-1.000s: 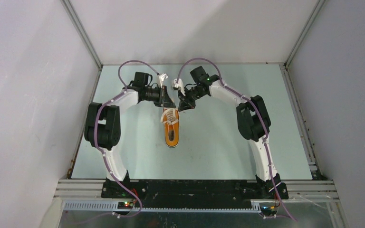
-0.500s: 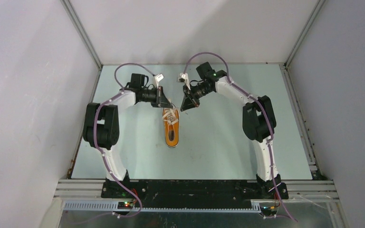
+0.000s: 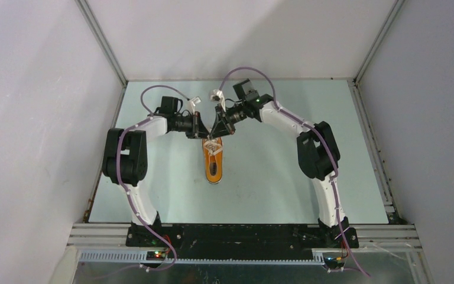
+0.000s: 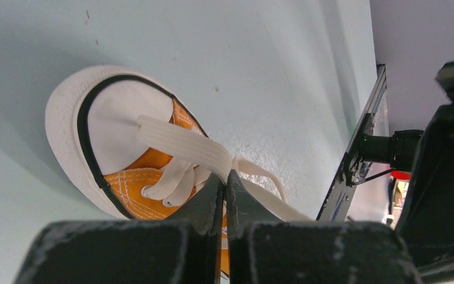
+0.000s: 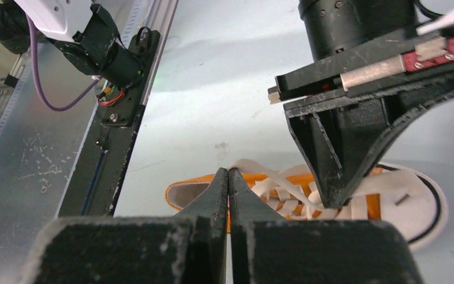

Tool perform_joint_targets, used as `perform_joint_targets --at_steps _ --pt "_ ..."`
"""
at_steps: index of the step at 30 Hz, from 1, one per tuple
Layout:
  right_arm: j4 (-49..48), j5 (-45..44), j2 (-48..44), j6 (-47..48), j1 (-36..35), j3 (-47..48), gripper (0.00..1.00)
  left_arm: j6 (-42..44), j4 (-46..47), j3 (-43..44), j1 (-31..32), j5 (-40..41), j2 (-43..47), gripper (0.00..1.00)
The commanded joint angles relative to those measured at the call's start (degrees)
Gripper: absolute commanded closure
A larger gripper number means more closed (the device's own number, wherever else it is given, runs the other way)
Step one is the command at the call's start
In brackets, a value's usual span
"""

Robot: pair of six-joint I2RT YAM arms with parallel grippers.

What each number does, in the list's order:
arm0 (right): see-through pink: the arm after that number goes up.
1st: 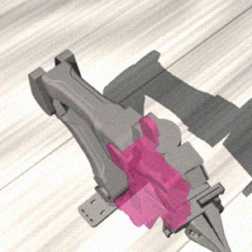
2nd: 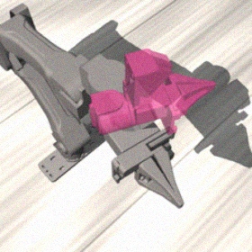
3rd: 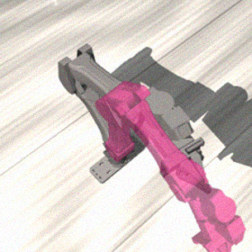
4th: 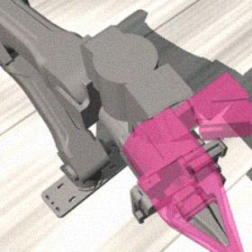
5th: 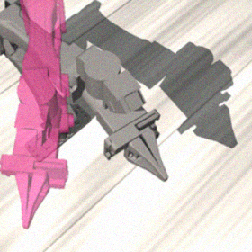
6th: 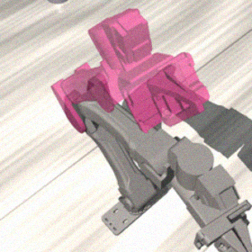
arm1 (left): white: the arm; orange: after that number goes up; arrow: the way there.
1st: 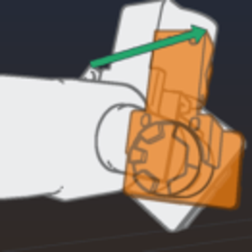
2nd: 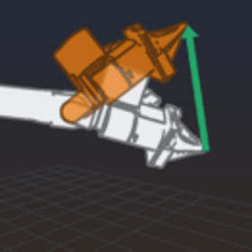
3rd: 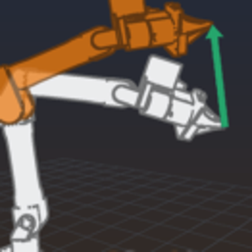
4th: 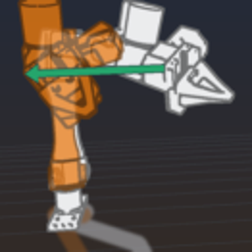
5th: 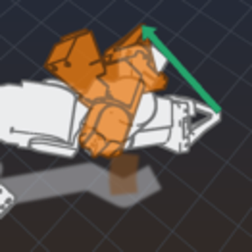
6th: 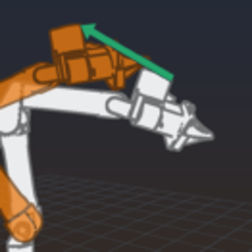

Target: Tie the shoes

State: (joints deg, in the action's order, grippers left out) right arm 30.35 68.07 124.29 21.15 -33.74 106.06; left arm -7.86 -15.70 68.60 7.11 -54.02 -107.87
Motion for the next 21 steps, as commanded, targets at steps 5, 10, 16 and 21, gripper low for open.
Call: perform_joint_targets --at_steps 5,10,16,21 --pt "-24.06 -1.59 1.06 -11.87 -1.08 -7.41 1.0 -1.38 -1.5 -1.4 -0.48 -0.67 2.8 0.97" --pt "-28.73 -3.75 2.16 -14.96 -0.57 -9.25 1.0 -1.61 -1.97 -0.73 -0.55 -0.96 2.34 0.97" --pt "-28.48 -5.33 2.5 -13.62 0.32 -10.24 1.0 -1.72 -2.11 0.04 -0.8 -1.21 1.88 0.97" --pt "-27.25 -5.81 2.58 -13.45 0.63 -10.81 1.0 -1.72 -2.13 -0.05 -0.95 -1.15 2.05 0.97"
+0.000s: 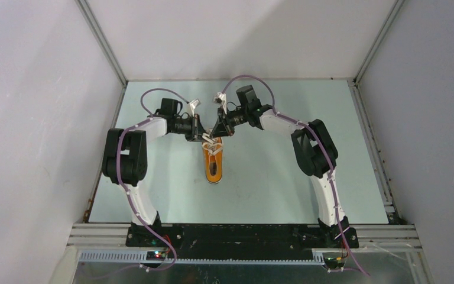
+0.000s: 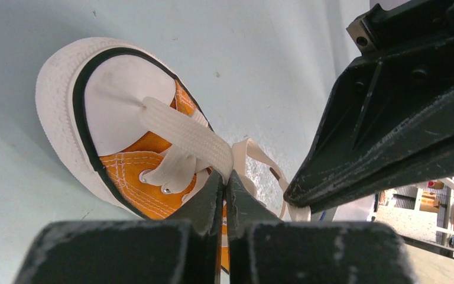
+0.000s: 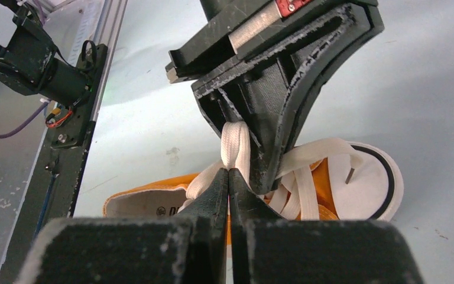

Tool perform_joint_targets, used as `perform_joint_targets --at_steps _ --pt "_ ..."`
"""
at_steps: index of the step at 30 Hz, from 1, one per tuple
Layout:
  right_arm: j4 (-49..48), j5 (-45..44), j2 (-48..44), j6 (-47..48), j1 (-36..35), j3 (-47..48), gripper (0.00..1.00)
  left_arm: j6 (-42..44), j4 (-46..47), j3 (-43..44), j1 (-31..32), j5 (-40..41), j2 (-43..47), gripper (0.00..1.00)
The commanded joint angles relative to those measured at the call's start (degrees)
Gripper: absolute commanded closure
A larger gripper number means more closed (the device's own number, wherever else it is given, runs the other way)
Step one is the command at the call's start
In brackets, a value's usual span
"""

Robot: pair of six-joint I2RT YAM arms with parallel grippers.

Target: Tie the shoes

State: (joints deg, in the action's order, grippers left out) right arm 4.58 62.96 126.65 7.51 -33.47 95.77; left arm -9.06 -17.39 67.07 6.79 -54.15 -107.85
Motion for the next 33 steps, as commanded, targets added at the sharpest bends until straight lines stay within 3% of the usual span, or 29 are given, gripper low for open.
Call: perform_joint_targets --at_steps 1,5,14,22,28,33 --pt "-0.68 -0.63 0.05 0.15 0.35 -0.73 1.0 -0.52 -0.45 1.53 -0.7 -0.97 2.03 0.97" --pt "1.87 -0.46 -0.59 -0.12 0.14 -2.37 1.0 -0.8 -0.33 1.81 -0.81 -0.93 1.88 0.97" --pt "-6.21 -0.17 -2.54 -10.85 -0.7 -9.34 1.0 -1.23 0.07 1.76 -0.91 -0.83 1.97 0.97" --pt "1.18 -2.03 -5.69 -8.95 -0.29 -11.71 0.98 -1.03 -0.1 1.71 -0.91 -0.61 2.22 0.97" --pt "7.43 -4.68 -9.41 -6.15 2.41 -12.61 0.84 -0.73 -0.31 1.58 -0.9 -0.2 2.21 0.97" --pt "11.56 -0.53 -10.34 -3.4 4.27 -12.88 0.7 -0.69 -0.35 1.49 -0.95 -0.11 2.0 0.97"
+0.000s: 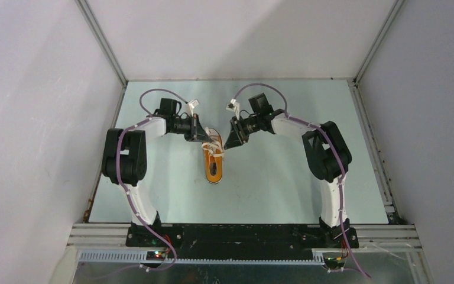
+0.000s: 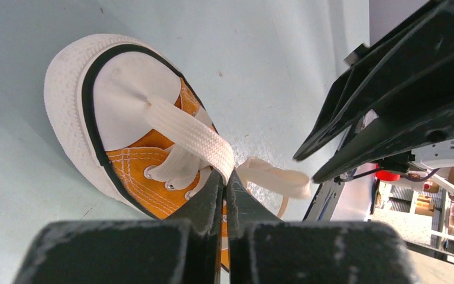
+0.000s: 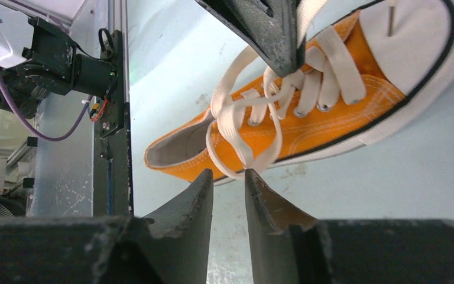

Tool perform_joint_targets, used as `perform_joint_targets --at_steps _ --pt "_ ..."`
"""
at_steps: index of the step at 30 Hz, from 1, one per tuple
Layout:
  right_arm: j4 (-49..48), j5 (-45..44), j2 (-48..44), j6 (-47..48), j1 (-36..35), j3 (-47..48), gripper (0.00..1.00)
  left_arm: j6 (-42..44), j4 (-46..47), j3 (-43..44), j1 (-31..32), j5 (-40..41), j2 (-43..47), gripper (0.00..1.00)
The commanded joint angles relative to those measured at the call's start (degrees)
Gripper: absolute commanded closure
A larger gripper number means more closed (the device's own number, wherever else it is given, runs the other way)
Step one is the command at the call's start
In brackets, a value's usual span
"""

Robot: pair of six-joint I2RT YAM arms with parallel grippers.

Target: Tie the shoes

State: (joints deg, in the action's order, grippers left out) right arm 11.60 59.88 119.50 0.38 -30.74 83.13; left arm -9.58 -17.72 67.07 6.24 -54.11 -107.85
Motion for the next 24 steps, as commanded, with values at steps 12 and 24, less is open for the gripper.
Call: perform_joint_targets --at_steps 12,24 --pt "17.86 -3.4 1.58 15.7 -1.44 3.57 0.57 -0.63 0.05 1.15 -0.43 0.16 1.71 0.97" --pt "-2.23 -11.34 1.78 2.91 -3.46 -0.94 0.45 -1.9 1.08 1.92 -0.59 -0.18 0.49 0.97"
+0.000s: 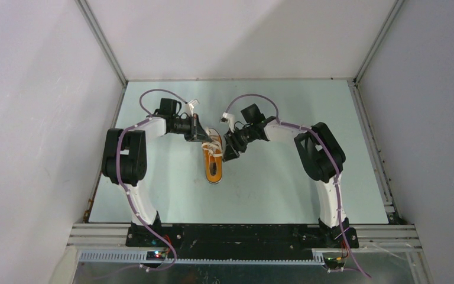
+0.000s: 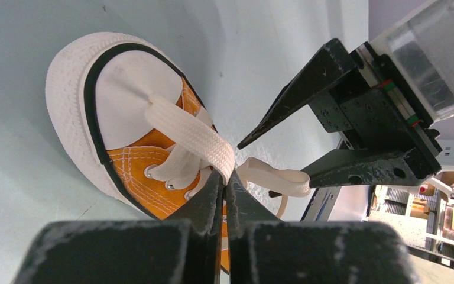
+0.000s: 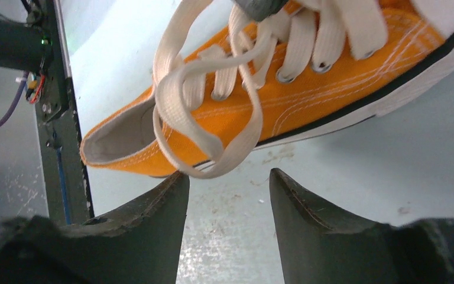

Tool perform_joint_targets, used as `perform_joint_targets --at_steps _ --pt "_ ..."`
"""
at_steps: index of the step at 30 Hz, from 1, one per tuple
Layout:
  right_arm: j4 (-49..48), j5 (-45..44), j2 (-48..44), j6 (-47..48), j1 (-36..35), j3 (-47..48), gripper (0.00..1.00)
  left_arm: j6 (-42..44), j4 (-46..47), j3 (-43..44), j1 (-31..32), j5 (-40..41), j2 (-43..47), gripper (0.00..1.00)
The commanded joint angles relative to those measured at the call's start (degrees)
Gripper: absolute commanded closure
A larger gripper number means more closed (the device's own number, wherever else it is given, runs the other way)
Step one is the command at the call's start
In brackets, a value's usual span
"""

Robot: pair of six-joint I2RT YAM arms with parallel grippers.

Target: Tie the shoes

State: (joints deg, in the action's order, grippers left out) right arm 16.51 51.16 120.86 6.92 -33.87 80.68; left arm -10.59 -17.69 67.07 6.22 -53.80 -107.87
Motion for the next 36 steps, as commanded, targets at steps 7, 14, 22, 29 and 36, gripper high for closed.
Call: perform_joint_targets --at_steps 7,14,22,29,36 --pt "-9.64 0.3 2.07 -4.99 -1.28 2.34 0.48 -1.63 1.54 1.68 -1.19 -0.64 0.22 0.97" --pt "-12.06 -1.2 2.63 -7.22 -1.9 2.32 0.56 -2.05 1.96 2.06 -1.3 -0.86 -0.01 0.97" --pt "-7.14 -3.16 0.16 -4.78 -1.35 1.44 0.93 -1.85 1.73 1.9 -1.49 -0.91 0.48 0.97" --pt "9.58 -4.63 -7.59 9.9 3.16 -1.18 1.0 -2.77 1.71 2.18 -2.76 -1.86 2.85 1.0" --pt "25.49 -6.02 -12.85 24.04 6.72 -1.71 1.0 2.11 -4.03 1.21 -4.86 5.19 9.72 1.0"
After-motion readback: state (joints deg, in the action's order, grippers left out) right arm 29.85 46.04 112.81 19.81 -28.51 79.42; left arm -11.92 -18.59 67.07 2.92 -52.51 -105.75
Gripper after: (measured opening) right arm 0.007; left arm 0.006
